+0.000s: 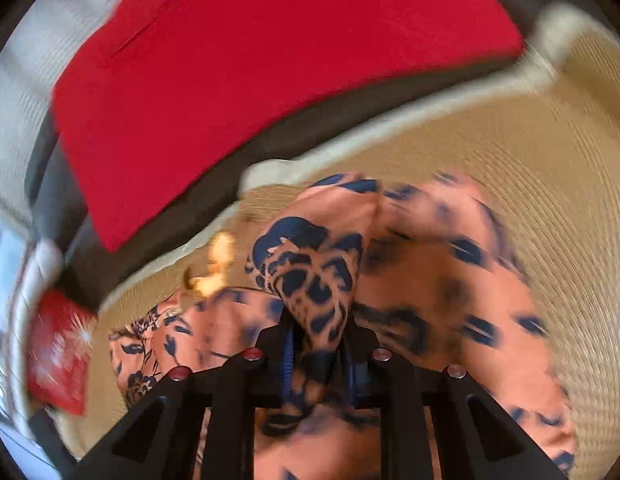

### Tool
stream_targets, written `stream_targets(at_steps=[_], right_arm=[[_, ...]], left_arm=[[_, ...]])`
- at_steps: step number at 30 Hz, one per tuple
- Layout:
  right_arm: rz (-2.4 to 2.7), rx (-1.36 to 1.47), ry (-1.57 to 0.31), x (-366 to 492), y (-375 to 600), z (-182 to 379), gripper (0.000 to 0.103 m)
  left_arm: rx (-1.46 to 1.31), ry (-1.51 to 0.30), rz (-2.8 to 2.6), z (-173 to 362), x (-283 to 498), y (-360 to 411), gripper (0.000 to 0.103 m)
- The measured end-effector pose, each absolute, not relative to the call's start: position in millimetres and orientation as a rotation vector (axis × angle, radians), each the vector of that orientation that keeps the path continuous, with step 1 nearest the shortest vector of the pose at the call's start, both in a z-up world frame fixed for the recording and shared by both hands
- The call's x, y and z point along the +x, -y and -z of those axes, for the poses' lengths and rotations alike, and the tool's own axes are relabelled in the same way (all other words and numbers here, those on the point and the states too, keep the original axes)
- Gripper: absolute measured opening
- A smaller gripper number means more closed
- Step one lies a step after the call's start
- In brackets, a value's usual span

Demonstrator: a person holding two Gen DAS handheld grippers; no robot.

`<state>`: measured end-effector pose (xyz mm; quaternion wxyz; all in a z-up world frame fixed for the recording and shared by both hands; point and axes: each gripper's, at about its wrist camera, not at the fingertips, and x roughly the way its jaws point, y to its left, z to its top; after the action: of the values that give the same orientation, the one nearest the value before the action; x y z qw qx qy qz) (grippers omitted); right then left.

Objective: Fold small clothes

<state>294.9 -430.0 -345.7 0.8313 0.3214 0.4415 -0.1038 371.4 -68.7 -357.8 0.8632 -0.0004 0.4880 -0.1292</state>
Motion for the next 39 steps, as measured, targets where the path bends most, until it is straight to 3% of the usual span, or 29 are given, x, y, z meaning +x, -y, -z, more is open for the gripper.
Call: stream_targets(at_steps=[7,8,9,10,12,14,16,18,20,25,28,31,33,39], right_arm=[[0.05,1.107,-0.896,239.4,502.2,364.8,0.028],[0.02,1.133,-0.863,238.7,507.3,362.9,0.04],[0.012,1.14,-0.853,240.1,509.6,362.4,0.076],[0.02,1.137,-0.853,242.5,511.0,362.3,0.086],[0.036,1.125,-0.838,247.1,512.5,361.2,0.086],[0.024,1.122,-0.83,257.8,510.3,361.8,0.084],[0.017,1.11,-0.867,270.5,504.8,368.1,0.069],[0.061,1.069,-0.927,277.5,500.0,378.2,0.016],[0.095,1.045,-0.924,279.3,492.9,379.9,0.009],[0.196,0.779,-0.771,255.7,483.7,322.5,0.007],[0.259,0.663,-0.853,259.0,479.1,330.6,0.007],[0.248,0.76,-0.955,263.3,491.1,357.9,0.009],[0.22,0.835,-0.952,259.0,505.3,350.4,0.014],[0.369,0.939,-0.701,221.5,545.8,314.6,0.016]], left_arm=[[0.016,-1.02,0.247,354.8,362.6,70.5,0.057],[0.031,-1.016,0.242,355.8,361.6,73.5,0.057],[0.049,-1.011,0.237,357.3,360.8,76.4,0.057],[0.061,-1.007,0.233,359.4,361.1,79.7,0.057],[0.083,-1.0,0.224,360.0,358.4,84.4,0.057],[0.095,-0.995,0.218,363.9,357.6,86.1,0.057],[0.102,-0.992,0.214,364.4,353.9,87.8,0.057],[0.103,-0.992,0.214,360.4,354.7,86.7,0.057],[0.096,-0.995,0.217,358.9,357.6,84.3,0.057],[0.068,-1.0,0.232,359.0,363.3,77.0,0.057],[0.136,-0.985,0.203,359.0,359.2,72.6,0.057],[0.199,-0.997,0.122,365.7,360.8,63.1,0.062],[0.064,-1.019,0.154,363.9,365.1,43.0,0.063],[-0.072,-0.976,0.146,344.5,367.2,21.4,0.062]])
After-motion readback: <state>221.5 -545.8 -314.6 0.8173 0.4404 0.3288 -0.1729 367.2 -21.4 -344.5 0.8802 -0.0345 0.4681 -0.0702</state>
